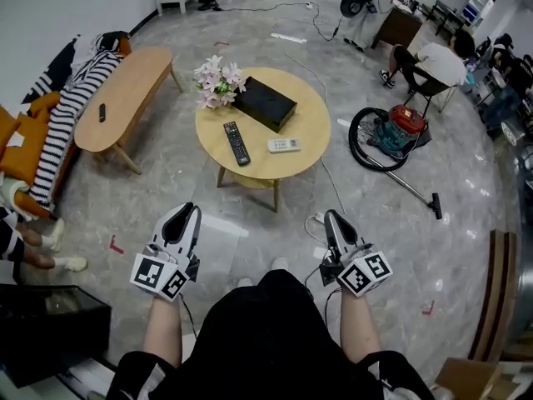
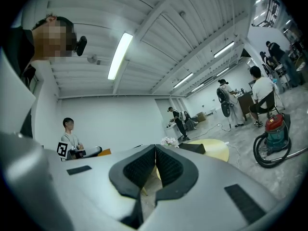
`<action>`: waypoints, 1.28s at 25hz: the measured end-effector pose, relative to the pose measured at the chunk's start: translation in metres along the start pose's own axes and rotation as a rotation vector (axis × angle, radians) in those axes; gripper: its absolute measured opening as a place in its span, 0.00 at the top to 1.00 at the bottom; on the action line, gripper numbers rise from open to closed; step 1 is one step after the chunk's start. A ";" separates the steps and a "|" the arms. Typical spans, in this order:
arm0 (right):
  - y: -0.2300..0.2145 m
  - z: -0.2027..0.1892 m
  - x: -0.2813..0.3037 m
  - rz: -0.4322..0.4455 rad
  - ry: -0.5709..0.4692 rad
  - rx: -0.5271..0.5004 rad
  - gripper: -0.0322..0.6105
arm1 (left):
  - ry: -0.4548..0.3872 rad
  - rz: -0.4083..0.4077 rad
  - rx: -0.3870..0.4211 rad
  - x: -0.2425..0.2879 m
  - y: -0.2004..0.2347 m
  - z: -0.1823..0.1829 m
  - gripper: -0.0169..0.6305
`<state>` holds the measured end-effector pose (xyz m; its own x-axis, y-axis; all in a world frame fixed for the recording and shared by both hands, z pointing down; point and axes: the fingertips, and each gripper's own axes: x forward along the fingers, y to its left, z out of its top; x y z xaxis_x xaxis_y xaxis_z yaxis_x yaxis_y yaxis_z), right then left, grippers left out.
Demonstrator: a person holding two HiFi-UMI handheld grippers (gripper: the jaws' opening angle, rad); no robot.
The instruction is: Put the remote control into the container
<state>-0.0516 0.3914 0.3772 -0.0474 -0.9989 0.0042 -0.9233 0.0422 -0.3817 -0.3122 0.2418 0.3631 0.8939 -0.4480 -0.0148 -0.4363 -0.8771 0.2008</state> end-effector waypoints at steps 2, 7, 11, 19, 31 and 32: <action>-0.001 -0.002 0.002 -0.002 0.002 0.003 0.94 | 0.005 -0.007 -0.009 0.002 0.002 -0.005 0.88; -0.017 0.000 0.017 0.014 0.002 0.022 0.94 | 0.012 -0.002 -0.019 0.018 0.008 -0.011 0.88; -0.042 0.008 0.040 0.038 0.006 0.030 0.94 | 0.024 0.021 -0.005 0.042 0.016 -0.013 0.88; -0.106 0.034 0.101 0.099 0.019 0.040 0.94 | 0.017 0.061 0.025 0.119 0.025 0.000 0.88; -0.187 0.059 0.165 0.173 0.078 0.102 0.94 | 0.014 0.141 0.003 0.218 0.035 0.000 0.88; -0.193 0.058 0.168 0.177 0.090 0.105 0.94 | 0.014 0.145 0.001 0.224 0.035 -0.002 0.88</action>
<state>0.1407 0.2143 0.3975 -0.2438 -0.9698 0.0095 -0.8529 0.2098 -0.4780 -0.1266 0.1111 0.3688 0.8230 -0.5674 0.0273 -0.5608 -0.8038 0.1985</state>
